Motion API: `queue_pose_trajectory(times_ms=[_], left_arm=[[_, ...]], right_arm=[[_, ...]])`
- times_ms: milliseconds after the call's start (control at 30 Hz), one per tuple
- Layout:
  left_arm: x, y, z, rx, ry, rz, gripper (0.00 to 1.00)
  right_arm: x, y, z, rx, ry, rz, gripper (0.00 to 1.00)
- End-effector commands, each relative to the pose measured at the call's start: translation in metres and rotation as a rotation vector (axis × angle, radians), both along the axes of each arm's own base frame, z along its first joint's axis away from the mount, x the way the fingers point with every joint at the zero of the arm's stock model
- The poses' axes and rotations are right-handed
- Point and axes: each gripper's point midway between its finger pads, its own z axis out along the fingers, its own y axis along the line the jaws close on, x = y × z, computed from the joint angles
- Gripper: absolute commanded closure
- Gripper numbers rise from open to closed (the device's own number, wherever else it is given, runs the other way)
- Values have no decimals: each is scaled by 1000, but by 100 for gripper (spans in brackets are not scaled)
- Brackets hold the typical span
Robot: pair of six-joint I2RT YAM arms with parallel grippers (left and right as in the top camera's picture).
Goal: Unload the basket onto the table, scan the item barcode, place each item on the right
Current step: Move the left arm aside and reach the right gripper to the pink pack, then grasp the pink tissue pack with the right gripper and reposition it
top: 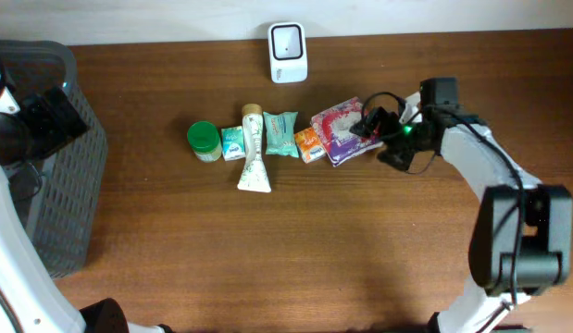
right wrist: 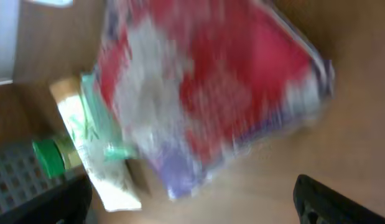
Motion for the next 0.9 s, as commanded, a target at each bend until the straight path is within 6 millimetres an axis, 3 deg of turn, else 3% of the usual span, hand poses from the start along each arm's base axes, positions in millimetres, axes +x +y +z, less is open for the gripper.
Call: queue_pose_trajectory(times_ms=[0,100,200,300,367,433,500,567,600,633,700,767,867], left_arm=[[-2,0,4,-1,-15,9,1],[-2,0,4,-1,-15,9,1],[-2,0,4,-1,-15,9,1],[-2,0,4,-1,-15,9,1],[-2,0,4,-1,-15,9,1],[-2,0,4,-1,-15,9,1],[-2,0,4,-1,-15,9,1],[-2,0,4,-1,-15,9,1],[-2,0,4,-1,-15,9,1],[-2,0,4,-1,-15,9,1],[-2,0,4,-1,-15,9,1],[-2,0,4,-1,-15,9,1],[-2,0,4,-1,-15,9,1]], right_arm=[[19,8,9,58,-72,0,1],[25,2,4,-7,-90,-25,1],[19,1,-6,-36,-64,-31,1],[5,6,-21,-40,-24,-19,13],[-3,6,-34,-75,14,-44,13],[-1,13,-36,-77,-4,-44,14],[2,18,-36,-90,-30,-35,25],[3,22,-42,-93,-72,-29,25],[3,22,-44,-92,-84,-28,29],[4,23,-46,-117,-139,25,47],[-1,29,-43,-141,-219,167,74],[-3,36,-32,-77,-244,204,95],[-17,32,12,-110,-369,327,96]])
